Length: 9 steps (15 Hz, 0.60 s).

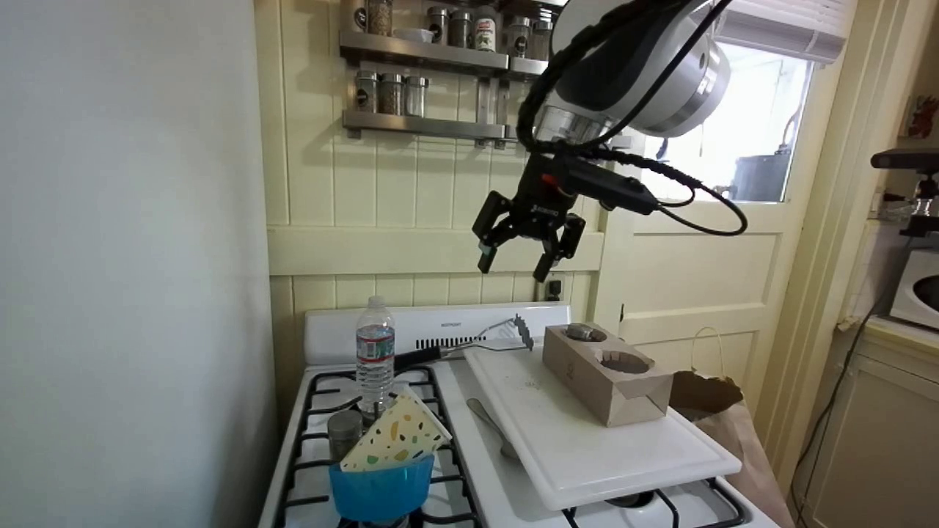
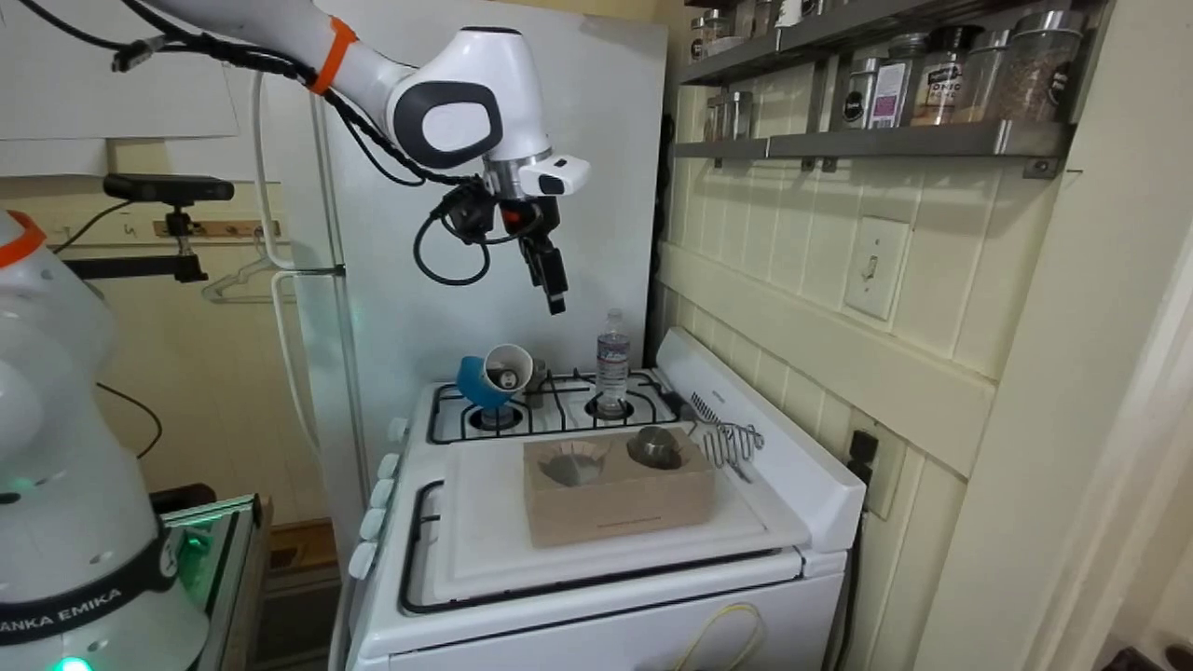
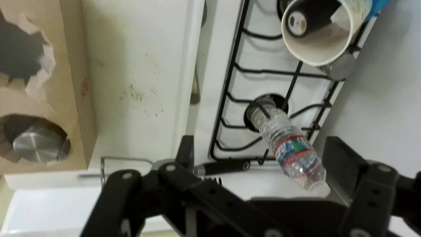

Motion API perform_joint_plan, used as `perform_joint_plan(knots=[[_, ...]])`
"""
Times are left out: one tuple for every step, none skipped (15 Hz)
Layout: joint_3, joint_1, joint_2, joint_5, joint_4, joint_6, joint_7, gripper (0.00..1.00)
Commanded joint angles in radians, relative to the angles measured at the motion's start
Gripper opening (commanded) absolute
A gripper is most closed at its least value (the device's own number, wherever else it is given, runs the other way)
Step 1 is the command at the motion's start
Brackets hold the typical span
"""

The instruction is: Move the clear bottle to the empty hole of the wooden object

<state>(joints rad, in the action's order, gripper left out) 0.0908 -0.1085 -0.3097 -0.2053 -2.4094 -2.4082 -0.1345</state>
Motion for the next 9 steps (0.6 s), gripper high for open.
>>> perform_joint_plan(knots=[[0.038,0.016,0.130,0.106,0.094,-0.187,0.008,1.00],[0.038,0.009,0.180,0.124,0.148,-0.198,0.024,1.00],[0.040,0.004,0.213,0.142,0.186,-0.198,0.032,1.00],[0.042,-0.009,0.262,0.145,0.242,-0.169,0.056,1.00],[0.048,-0.012,0.302,0.163,0.292,-0.144,0.061,1.00],[0.055,-0.020,0.346,0.171,0.347,-0.116,0.077,1.00],[0.060,-0.026,0.385,0.185,0.400,-0.086,0.088,1.00],[0.067,-0.034,0.420,0.168,0.452,-0.045,0.121,1.00],[0.070,-0.037,0.447,0.185,0.489,-0.030,0.115,1.00]])
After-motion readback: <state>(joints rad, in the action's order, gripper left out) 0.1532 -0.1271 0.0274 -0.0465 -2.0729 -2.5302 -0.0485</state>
